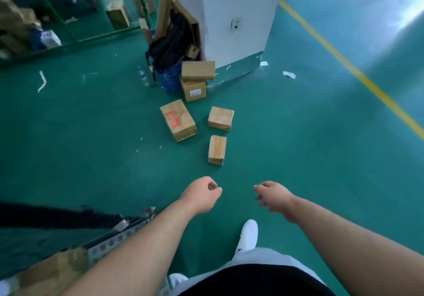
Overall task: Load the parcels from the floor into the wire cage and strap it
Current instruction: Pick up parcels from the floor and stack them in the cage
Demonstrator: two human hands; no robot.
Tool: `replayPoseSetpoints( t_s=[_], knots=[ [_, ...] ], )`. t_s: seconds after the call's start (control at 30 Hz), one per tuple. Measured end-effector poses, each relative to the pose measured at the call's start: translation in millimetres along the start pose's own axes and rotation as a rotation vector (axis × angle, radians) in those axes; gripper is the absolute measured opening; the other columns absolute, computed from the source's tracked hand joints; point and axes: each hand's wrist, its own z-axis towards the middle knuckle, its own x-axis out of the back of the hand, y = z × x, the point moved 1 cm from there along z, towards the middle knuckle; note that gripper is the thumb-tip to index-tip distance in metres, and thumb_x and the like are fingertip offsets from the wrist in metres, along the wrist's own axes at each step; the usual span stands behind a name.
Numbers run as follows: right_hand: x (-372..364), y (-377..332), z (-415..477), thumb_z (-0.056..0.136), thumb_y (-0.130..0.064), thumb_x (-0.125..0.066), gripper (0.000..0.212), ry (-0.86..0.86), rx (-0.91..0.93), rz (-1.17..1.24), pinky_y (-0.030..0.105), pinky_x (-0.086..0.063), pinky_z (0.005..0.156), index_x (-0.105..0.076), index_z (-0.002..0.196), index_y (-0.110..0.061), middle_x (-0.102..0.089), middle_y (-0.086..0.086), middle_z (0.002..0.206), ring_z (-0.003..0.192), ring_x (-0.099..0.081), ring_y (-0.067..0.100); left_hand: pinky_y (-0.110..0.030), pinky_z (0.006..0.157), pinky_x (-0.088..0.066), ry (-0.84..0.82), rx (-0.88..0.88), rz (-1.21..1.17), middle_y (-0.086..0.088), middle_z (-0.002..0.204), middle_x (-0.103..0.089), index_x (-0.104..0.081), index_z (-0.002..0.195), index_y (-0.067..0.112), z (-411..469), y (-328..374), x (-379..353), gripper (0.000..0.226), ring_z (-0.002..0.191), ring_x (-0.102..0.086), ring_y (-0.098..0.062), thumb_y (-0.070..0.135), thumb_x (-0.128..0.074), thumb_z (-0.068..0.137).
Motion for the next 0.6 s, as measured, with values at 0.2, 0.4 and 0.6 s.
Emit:
replayPoseSetpoints(
  t_s=[0.2, 0.4, 0.6],
  knots=[
    [92, -32, 63, 0.104, -0.036, -0.048, 0.027, -0.017, 0.034, -0.065, 0.029, -0.045, 0.069, -0.062, 0.116, -0.016, -0.070, 0.006, 0.110, 0.085, -0.064, 0.019, -0.034, 0.080, -0.056, 0.061, 0.086, -0.073, 0.010, 0.100, -0.068, -0.064, 0.100, 0.024, 51, 74, -3, 0.020, 0.086, -0.065, -0.014, 0.042, -0.057, 0.097],
    [121, -100, 119, 0.104, -0.034, -0.045, 0.027, -0.063, 0.059, -0.110, 0.031, -0.049, 0.074, -0.060, 0.119, -0.018, -0.068, 0.003, 0.107, 0.092, -0.067, 0.017, -0.033, 0.083, -0.054, 0.122, 0.123, -0.088, 0.010, 0.099, -0.068, -0.065, 0.101, 0.022, 88, 101, 31, 0.020, 0.093, -0.064, -0.012, 0.041, -0.058, 0.098],
    [99, -157, 174, 0.101, -0.036, -0.048, 0.030, -0.153, 0.086, -0.238, 0.040, -0.056, 0.093, -0.061, 0.121, -0.019, -0.069, 0.003, 0.112, 0.102, -0.068, 0.022, -0.027, 0.067, -0.047, 0.090, 0.225, -0.116, 0.009, 0.096, -0.067, -0.065, 0.099, 0.023, 163, 84, 73, 0.017, 0.081, -0.060, -0.011, 0.037, -0.056, 0.097]
  ],
)
